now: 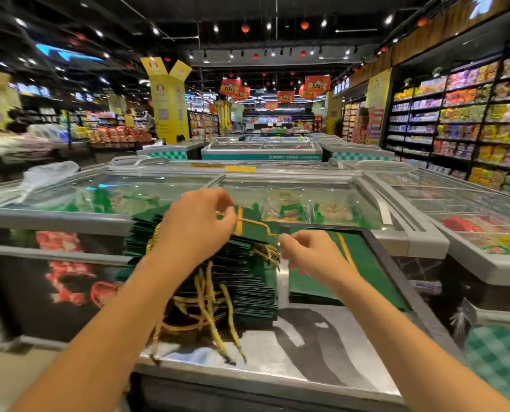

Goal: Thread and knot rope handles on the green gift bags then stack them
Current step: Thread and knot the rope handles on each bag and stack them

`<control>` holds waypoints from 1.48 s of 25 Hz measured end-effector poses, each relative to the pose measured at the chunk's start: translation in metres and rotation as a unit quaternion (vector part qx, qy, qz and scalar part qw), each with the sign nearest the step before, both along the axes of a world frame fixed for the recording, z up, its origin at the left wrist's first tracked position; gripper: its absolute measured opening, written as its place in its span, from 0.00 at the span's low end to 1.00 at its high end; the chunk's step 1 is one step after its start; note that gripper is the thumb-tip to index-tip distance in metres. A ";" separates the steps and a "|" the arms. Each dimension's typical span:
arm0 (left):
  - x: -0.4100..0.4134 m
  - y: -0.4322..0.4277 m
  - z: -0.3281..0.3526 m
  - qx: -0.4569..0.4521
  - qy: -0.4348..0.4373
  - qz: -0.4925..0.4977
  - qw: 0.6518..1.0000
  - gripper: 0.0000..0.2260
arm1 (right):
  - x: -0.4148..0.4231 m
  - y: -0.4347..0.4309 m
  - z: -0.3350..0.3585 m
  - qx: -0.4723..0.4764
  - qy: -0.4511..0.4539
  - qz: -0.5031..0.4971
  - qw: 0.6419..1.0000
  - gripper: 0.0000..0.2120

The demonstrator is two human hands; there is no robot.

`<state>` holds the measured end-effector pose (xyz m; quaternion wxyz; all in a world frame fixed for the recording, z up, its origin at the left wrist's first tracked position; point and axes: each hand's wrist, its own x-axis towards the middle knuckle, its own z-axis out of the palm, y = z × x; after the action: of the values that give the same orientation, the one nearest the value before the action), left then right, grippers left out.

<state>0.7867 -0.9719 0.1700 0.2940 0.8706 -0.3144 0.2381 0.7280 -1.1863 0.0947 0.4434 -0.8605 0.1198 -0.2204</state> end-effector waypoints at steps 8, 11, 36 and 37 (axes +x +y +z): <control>0.046 0.058 -0.011 0.131 0.023 0.200 0.971 0.19 | 0.021 0.041 0.009 0.197 0.018 -0.034 0.980 0.21; 0.038 0.059 -0.018 0.026 0.012 0.155 0.987 0.15 | 0.007 0.044 0.007 0.274 -0.023 -0.029 0.961 0.13; -0.090 0.011 -0.185 -0.053 0.081 -0.283 0.954 0.15 | -0.256 -0.023 -0.068 -0.084 0.102 -0.216 0.967 0.14; -0.089 0.011 -0.186 -0.058 0.082 -0.285 0.953 0.15 | -0.249 -0.030 -0.063 -0.111 0.082 -0.233 0.963 0.12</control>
<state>0.6974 -0.9609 -0.0158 0.4243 0.7430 -0.5098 0.0897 0.4794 -1.2166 0.0320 0.2704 -0.8676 0.3278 -0.2583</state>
